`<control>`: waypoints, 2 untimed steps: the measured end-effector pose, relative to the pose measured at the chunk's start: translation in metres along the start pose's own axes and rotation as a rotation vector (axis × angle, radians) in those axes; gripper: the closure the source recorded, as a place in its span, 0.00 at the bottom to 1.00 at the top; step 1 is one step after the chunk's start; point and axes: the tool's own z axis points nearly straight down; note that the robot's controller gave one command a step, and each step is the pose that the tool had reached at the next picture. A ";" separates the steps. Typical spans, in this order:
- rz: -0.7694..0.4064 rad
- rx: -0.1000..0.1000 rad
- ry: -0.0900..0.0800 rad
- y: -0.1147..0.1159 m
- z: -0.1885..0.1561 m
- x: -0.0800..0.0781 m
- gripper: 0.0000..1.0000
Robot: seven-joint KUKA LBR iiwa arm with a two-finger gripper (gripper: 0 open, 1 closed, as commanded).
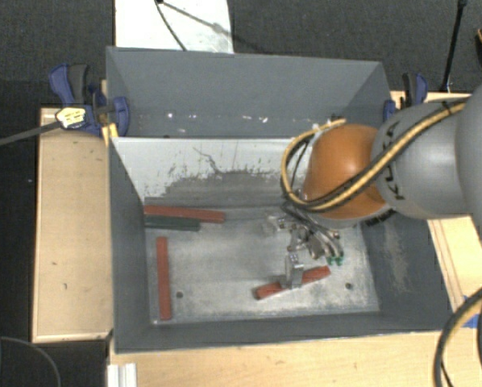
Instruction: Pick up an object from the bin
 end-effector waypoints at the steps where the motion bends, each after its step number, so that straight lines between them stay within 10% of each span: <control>1: -0.371 -0.001 -0.002 0.030 0.000 -0.050 0.00; 2: -0.473 0.003 0.003 -0.020 -0.045 0.006 0.00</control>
Offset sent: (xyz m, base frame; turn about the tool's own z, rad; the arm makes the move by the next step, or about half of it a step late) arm 0.0437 0.0350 -0.0014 -0.3696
